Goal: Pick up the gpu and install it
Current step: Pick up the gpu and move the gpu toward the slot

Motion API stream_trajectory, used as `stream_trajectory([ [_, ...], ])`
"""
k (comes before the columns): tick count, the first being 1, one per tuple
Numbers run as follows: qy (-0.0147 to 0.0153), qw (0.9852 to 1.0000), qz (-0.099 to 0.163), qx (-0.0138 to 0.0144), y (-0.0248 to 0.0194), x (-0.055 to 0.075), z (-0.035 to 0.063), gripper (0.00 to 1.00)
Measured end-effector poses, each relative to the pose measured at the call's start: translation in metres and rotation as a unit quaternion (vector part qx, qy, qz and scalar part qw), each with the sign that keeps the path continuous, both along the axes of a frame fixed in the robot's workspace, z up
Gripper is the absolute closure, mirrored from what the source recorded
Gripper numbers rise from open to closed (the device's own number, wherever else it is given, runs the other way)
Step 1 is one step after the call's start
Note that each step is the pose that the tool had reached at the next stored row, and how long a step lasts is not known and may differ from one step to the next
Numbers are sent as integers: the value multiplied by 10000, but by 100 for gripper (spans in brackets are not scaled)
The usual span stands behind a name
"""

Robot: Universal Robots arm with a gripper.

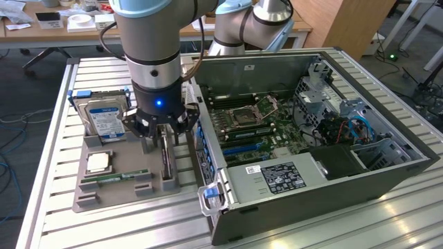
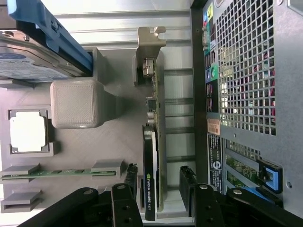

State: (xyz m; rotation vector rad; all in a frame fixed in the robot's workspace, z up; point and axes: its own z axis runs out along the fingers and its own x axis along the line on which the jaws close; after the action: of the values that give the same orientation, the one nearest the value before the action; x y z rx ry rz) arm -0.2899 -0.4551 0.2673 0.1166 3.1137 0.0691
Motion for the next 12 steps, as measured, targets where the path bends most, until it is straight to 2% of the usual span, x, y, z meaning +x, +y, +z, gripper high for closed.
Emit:
stream_trajectory([
  [7, 1, 10000, 0, 0, 0, 0, -9, 51],
  [10, 1, 10000, 0, -1, 0, 0, -69, 51],
  [12, 1, 10000, 0, -1, 0, 0, -69, 51],
])
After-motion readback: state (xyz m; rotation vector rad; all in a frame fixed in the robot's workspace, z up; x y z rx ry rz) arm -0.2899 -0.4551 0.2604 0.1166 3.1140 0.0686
